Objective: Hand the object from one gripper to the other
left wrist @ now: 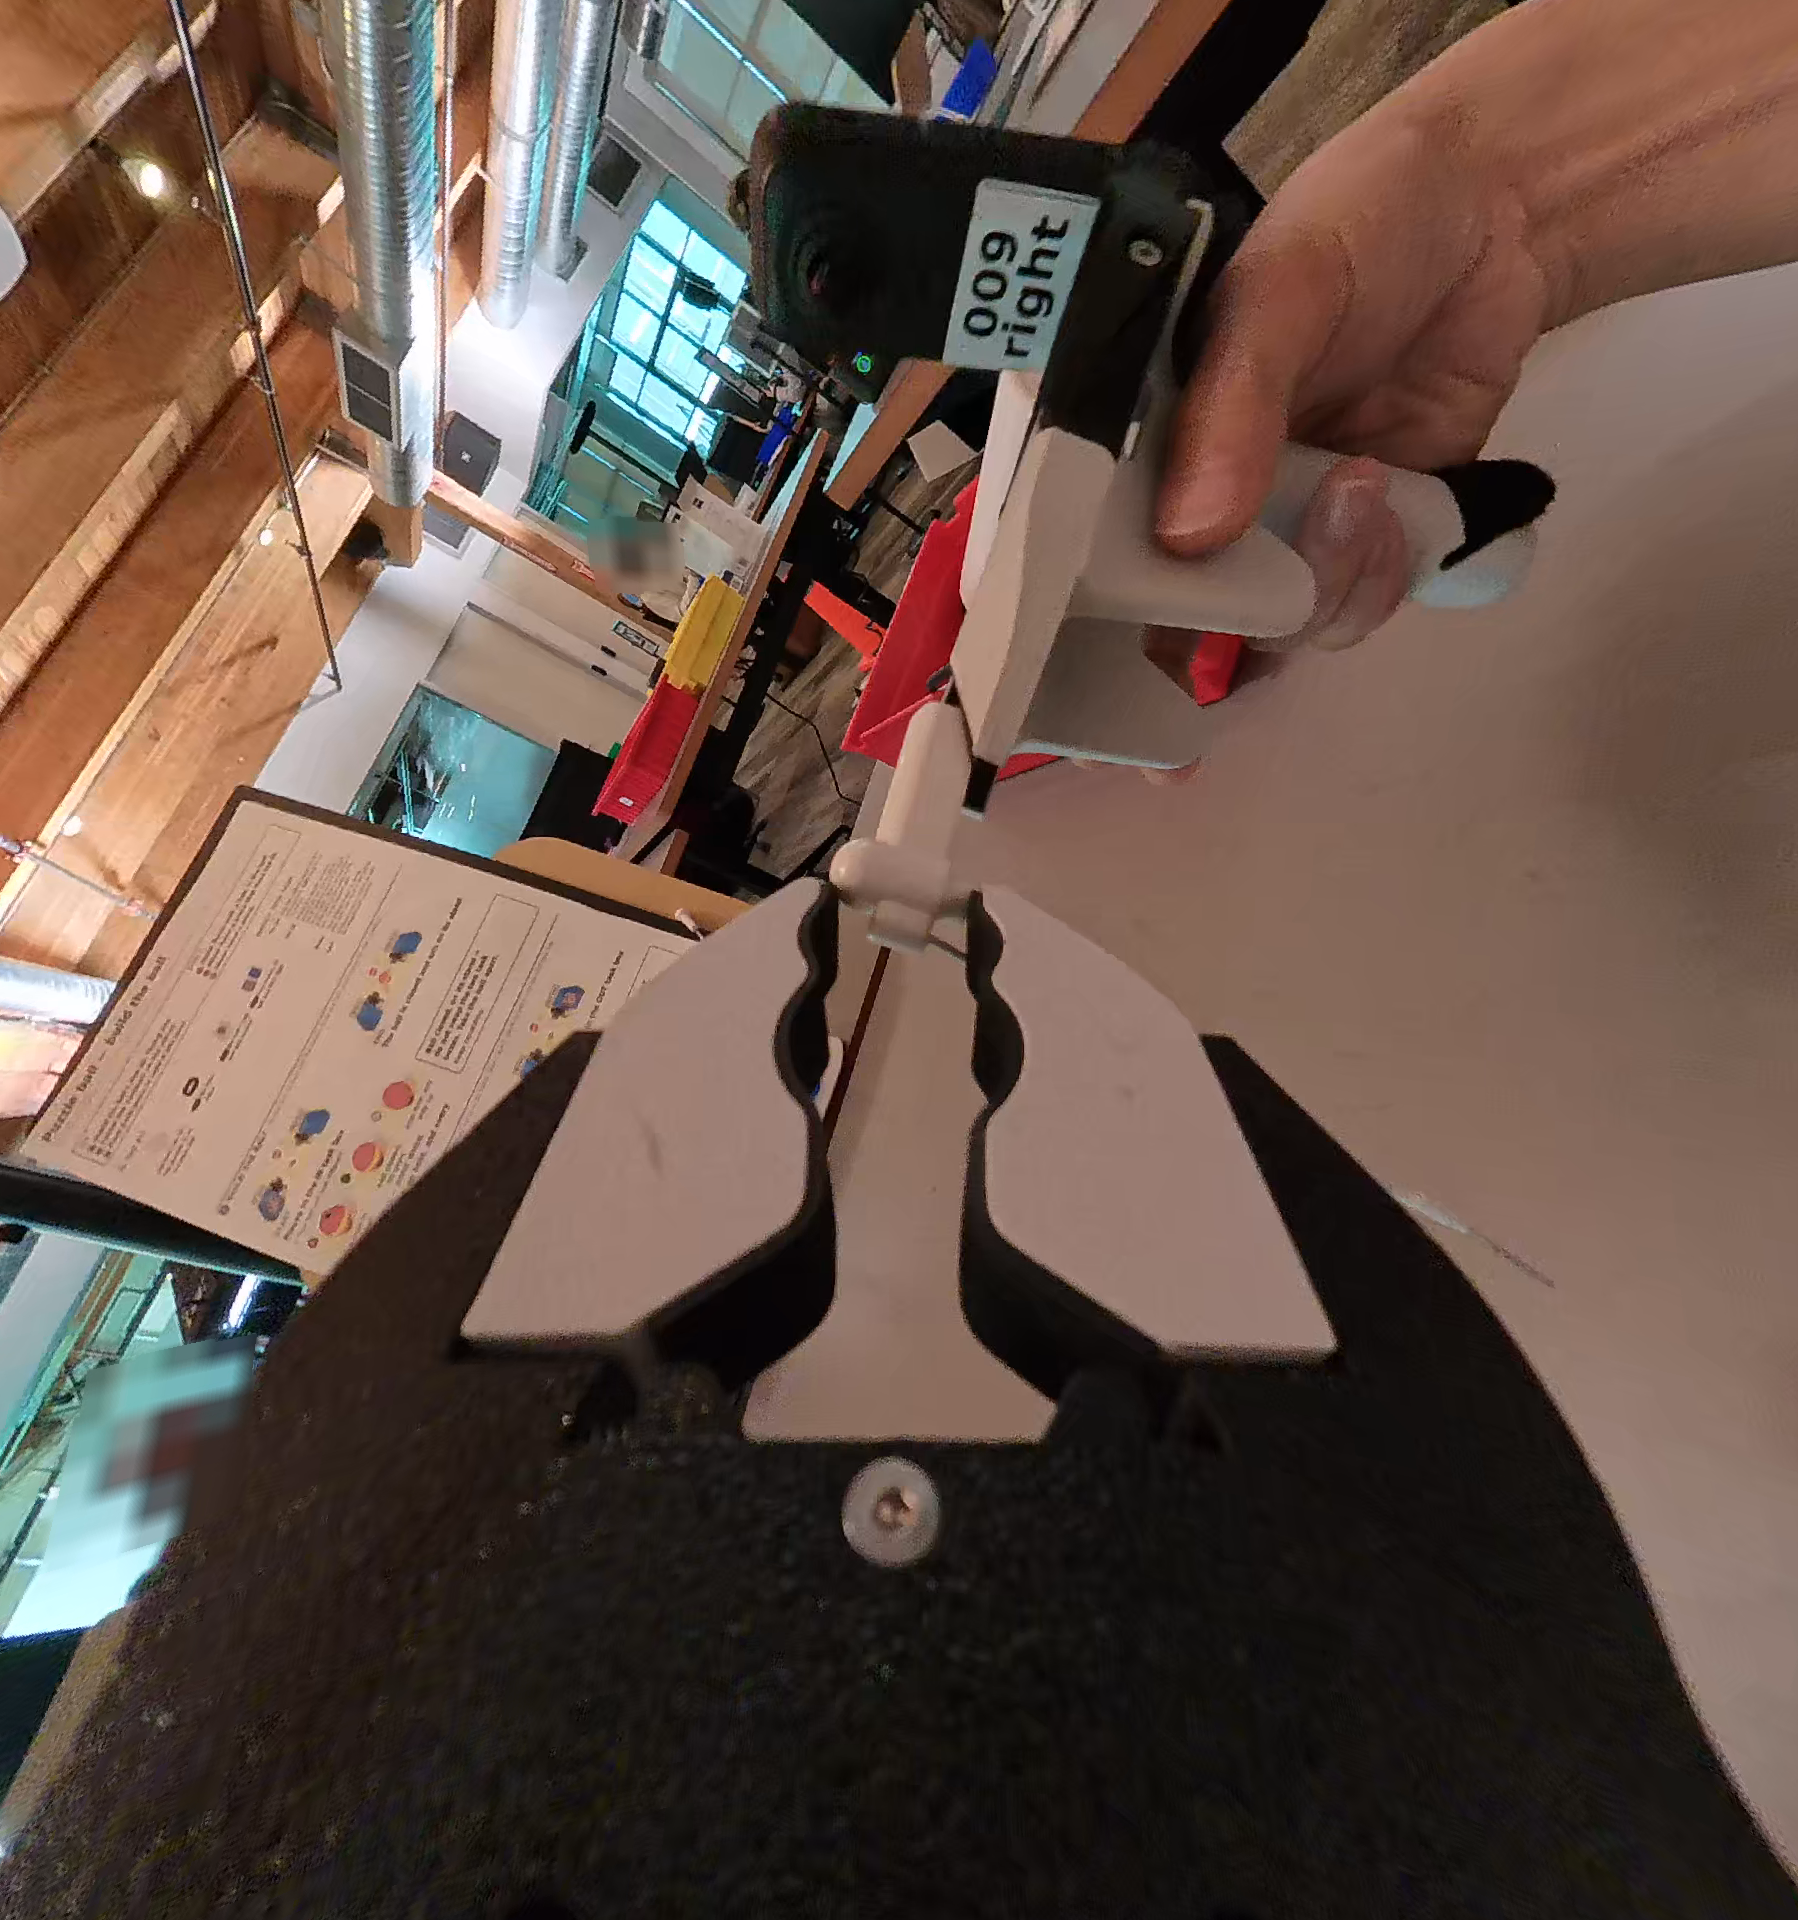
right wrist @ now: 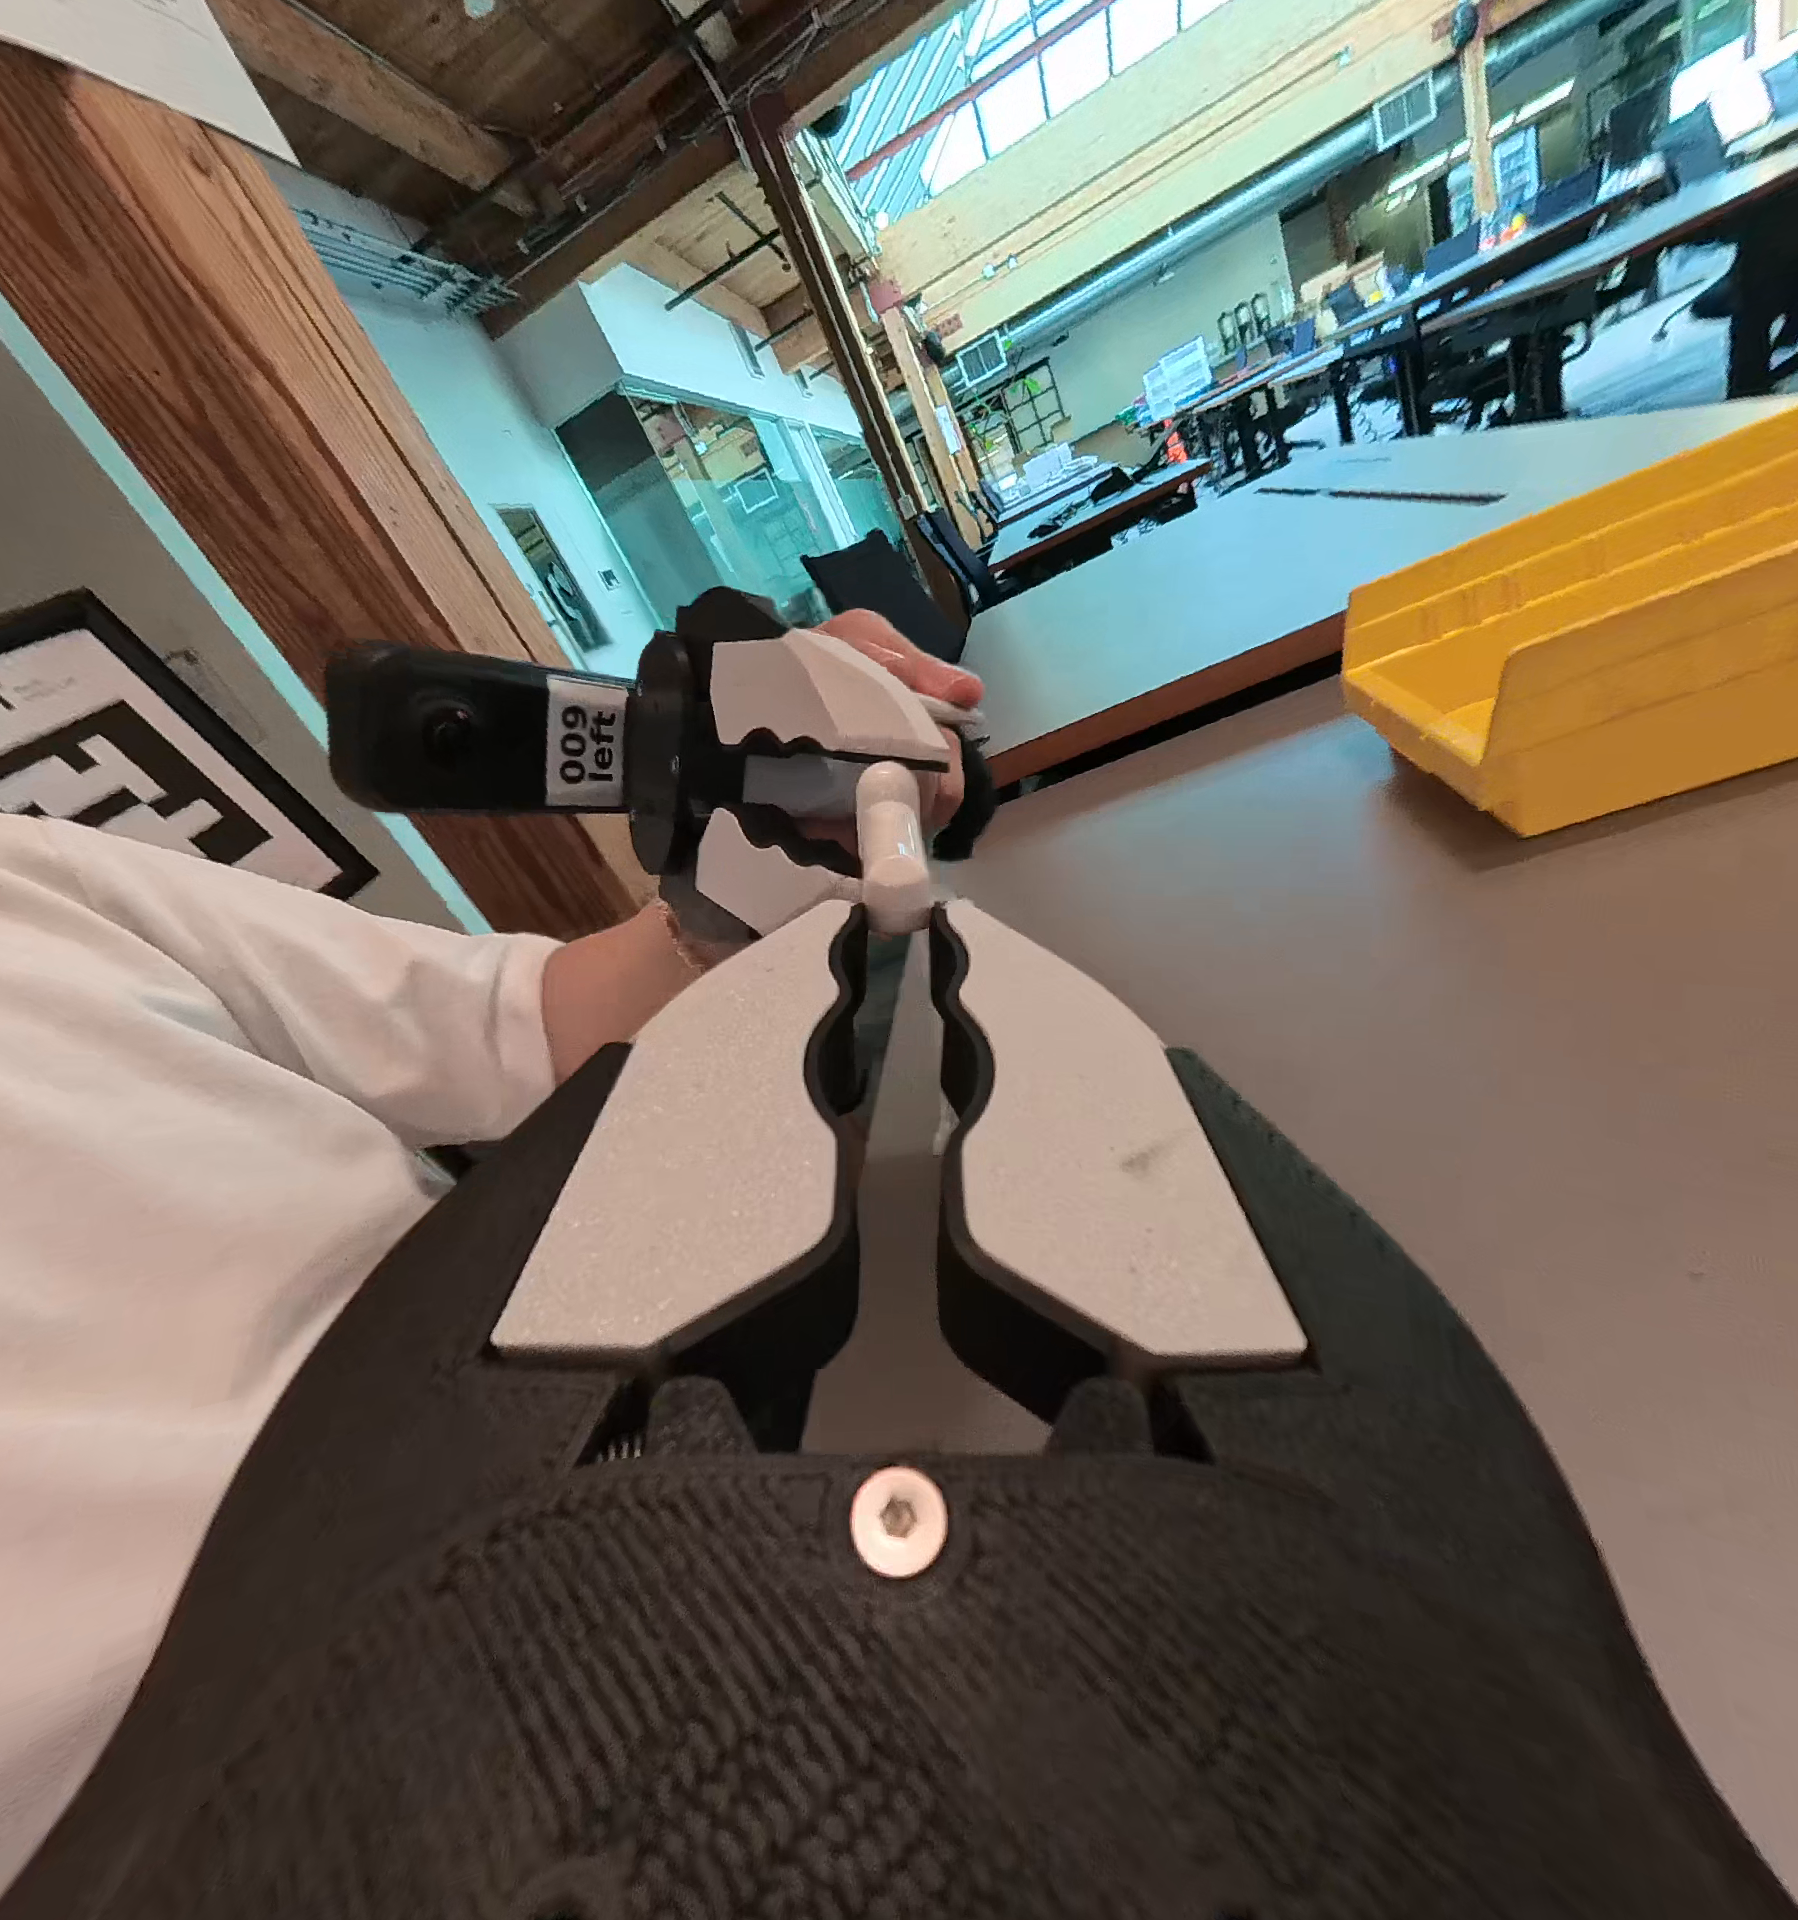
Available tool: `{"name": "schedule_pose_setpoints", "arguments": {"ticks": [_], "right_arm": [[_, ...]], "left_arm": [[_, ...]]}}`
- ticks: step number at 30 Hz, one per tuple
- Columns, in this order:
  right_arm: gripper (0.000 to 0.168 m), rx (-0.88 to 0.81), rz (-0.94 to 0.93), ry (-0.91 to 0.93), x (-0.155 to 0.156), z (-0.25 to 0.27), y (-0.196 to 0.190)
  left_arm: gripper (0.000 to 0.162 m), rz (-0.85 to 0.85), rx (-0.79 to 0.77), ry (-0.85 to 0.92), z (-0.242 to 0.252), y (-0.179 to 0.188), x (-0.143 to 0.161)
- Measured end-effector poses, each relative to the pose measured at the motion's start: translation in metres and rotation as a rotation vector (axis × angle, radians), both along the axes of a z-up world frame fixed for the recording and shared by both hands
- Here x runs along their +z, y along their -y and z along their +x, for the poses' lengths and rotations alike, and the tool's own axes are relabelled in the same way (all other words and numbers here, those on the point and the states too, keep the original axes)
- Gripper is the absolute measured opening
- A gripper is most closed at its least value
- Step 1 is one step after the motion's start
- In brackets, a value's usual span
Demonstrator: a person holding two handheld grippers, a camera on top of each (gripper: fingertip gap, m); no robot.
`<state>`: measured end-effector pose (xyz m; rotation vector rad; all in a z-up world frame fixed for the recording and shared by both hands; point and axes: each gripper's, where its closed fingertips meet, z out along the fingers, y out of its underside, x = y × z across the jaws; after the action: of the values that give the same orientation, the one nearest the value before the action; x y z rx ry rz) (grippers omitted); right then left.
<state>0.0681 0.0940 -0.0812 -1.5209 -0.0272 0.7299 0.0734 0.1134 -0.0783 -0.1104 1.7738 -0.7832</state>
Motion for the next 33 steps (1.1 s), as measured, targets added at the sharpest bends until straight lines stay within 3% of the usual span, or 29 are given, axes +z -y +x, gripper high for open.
{"name": "schedule_pose_setpoints", "arguments": {"ticks": [3, 5, 7, 11, 14, 19, 22, 33], "right_arm": [[0.018, -0.105, 0.068, 0.177, 0.003, 0.005, -0.003], [0.033, -0.212, 0.153, 0.334, 0.009, 0.011, -0.003], [0.033, -0.250, 0.261, 0.433, 0.020, 0.007, 0.002], [0.031, -0.252, 0.382, 0.462, 0.035, -0.001, 0.008], [0.028, -0.238, 0.420, 0.464, 0.038, -0.006, 0.008], [0.024, -0.213, 0.443, 0.461, 0.040, -0.015, 0.005], [0.012, -0.192, 0.439, 0.459, 0.039, -0.019, 0.003], [0.010, -0.257, 0.317, 0.431, 0.032, -0.006, -0.009]], "left_arm": [[0.022, -0.081, 0.019, -0.025, 0.003, -0.004, 0.000], [0.022, -0.238, -0.028, -0.093, 0.001, -0.002, 0.001], [0.023, -0.444, -0.124, -0.204, -0.003, 0.003, 0.002], [0.022, -0.798, -0.327, -0.395, -0.012, 0.010, 0.008], [0.022, -0.961, -0.454, -0.475, -0.019, 0.016, 0.013], [0.022, -1.055, -0.551, -0.551, -0.022, 0.022, 0.011], [0.022, -1.055, -0.553, -0.574, -0.021, 0.025, 0.005], [0.017, -0.993, -0.382, -0.516, -0.005, 0.015, -0.008]]}}
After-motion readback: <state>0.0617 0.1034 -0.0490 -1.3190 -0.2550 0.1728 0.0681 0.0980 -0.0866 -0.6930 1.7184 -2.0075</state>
